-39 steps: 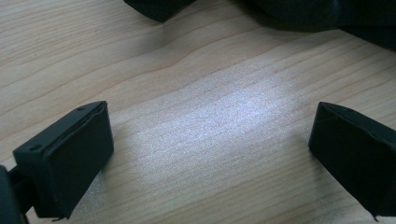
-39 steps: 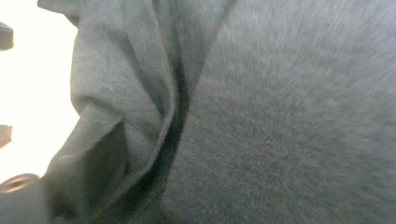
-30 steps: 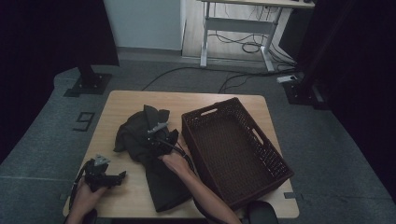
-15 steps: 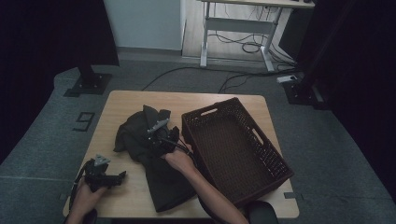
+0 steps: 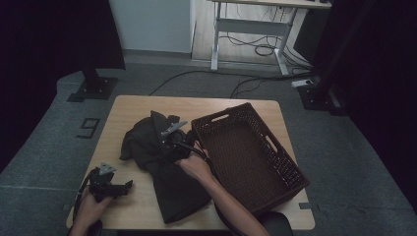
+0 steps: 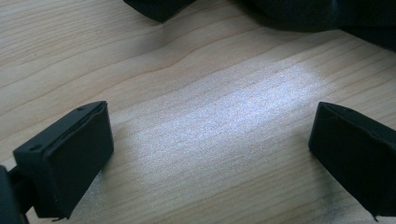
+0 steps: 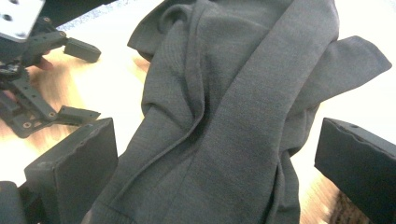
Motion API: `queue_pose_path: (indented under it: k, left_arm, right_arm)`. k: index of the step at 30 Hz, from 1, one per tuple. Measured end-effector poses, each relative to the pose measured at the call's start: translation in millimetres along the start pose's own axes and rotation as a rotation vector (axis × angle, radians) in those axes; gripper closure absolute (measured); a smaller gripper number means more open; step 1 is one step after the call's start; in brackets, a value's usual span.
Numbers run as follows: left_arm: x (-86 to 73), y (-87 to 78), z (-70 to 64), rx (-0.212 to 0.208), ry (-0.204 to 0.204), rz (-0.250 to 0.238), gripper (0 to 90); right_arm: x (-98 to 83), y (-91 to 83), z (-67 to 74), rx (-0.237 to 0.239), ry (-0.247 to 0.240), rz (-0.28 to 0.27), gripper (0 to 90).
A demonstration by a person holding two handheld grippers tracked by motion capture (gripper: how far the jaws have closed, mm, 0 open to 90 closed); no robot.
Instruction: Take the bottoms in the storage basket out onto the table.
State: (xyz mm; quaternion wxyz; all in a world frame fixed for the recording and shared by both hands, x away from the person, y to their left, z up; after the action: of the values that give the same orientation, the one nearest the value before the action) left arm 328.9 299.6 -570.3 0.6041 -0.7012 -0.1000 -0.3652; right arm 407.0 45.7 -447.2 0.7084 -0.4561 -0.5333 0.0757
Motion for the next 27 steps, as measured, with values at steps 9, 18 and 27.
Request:
queue_pose_path:
  k: [9, 18, 27]
  left_arm:
    - [0.0, 0.0, 0.0, 0.000, 0.000, 0.000, 0.0]
    - [0.0, 0.0, 0.0, 0.000, 0.000, -0.001, 0.0]
    - [0.0, 0.0, 0.0, 0.000, 0.000, 0.000, 0.0]
  right_arm:
    - [-5.1, -22.9, -3.2, -0.022, -0.007, 0.000, 0.0]
    - [-18.3, -43.4, -19.5, -0.040, 0.012, 0.003, 0.0]
    - [-35.4, -59.8, -37.8, -0.034, 0.064, -0.019, 0.0]
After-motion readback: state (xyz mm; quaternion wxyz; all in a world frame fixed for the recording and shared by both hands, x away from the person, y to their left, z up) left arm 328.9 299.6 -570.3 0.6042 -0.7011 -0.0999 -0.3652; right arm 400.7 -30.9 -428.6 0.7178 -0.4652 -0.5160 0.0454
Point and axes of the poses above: each handheld gripper's, and its own axes: y roughly forward along the jaws, x roughly out of its top, z roughly to its left, the point moved 3 cm from there along y, roughly forward along the jaws, and after that the axes turned 2 degrees about z, right-handed, at the moved point
